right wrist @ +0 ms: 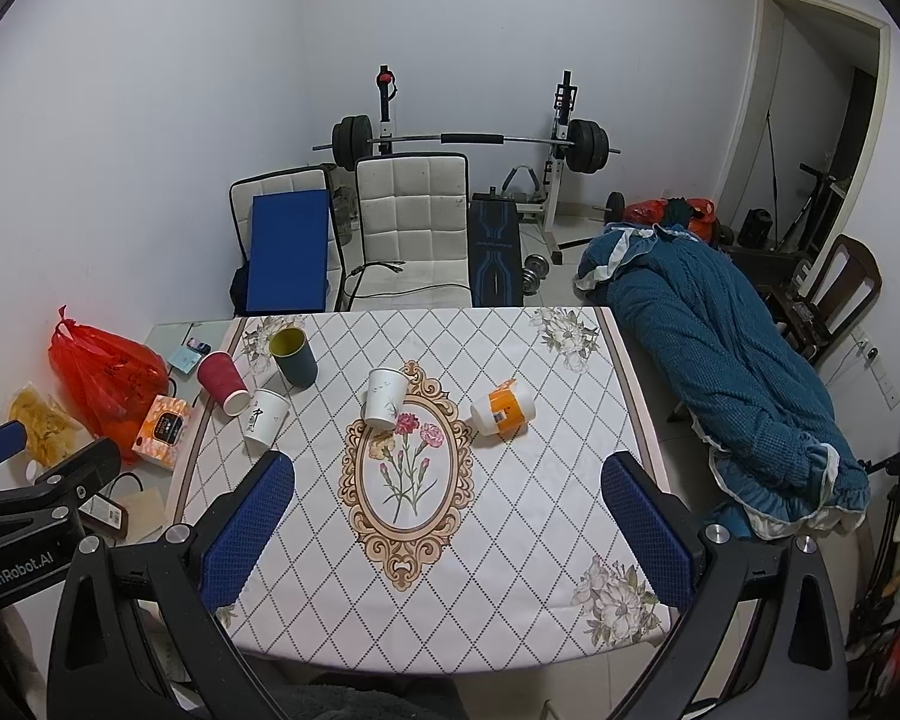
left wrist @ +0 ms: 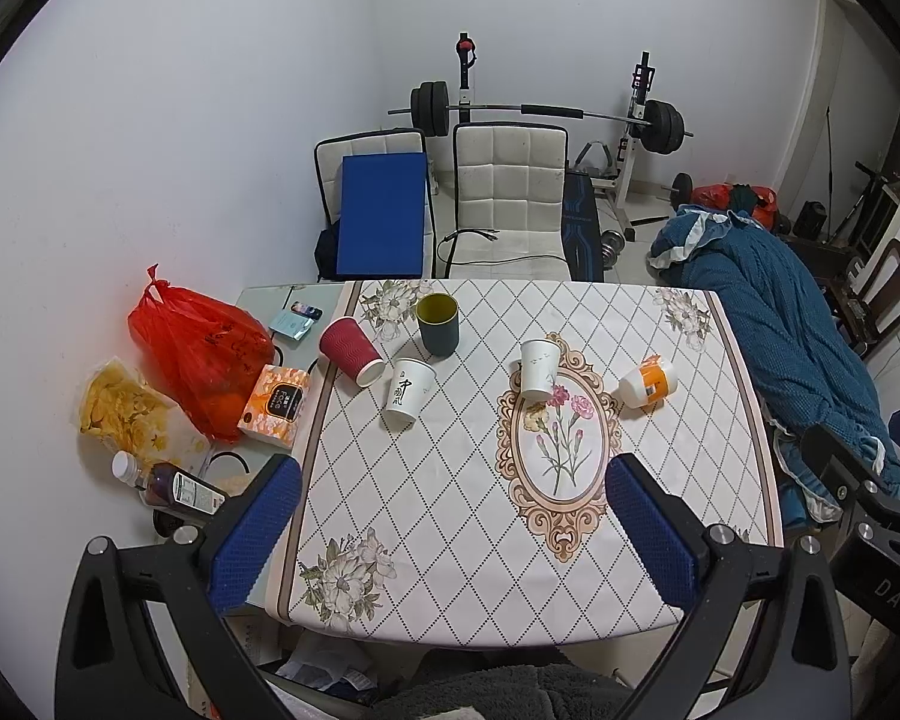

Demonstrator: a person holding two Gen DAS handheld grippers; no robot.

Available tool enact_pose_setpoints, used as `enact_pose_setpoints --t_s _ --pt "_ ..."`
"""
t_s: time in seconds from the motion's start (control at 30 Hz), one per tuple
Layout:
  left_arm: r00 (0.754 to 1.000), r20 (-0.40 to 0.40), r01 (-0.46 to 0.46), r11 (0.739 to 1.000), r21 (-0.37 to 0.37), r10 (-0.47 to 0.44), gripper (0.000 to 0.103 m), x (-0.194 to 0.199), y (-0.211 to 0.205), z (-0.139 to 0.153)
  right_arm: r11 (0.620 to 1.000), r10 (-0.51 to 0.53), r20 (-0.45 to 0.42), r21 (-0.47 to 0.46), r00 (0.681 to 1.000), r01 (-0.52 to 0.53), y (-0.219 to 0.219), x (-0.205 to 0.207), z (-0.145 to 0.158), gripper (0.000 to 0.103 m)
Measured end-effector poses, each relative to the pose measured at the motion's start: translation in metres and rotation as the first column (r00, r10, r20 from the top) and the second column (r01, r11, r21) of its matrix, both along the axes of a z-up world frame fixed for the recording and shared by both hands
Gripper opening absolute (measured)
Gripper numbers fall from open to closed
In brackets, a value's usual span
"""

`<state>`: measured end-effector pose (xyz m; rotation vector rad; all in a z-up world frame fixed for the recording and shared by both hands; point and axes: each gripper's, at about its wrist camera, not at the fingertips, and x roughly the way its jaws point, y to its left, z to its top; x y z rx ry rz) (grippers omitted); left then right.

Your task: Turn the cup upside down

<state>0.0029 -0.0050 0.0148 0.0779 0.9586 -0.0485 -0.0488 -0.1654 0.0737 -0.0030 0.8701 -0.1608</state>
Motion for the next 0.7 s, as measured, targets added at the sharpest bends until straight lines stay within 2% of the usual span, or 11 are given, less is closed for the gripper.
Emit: enact_pose_setpoints --t_s 0.6,0.7 --pt "1.000 -0.011 0.010 1.000 -0.004 -0.010 0.103 -0.0020 -0.0045 0.0059 1.000 -0.003 -0.007 0.005 1.000 0.003 0.0066 -0.0012 -0.0033 0.103" --pt "0.999 -0.028 0.019 1.000 -0.007 -0.019 0.103 0.0002 -0.0060 -0.0008 1.000 -0.011 -0.017 0.009 1.000 0.011 0.0080 -0.0012 -0.0079 0.103"
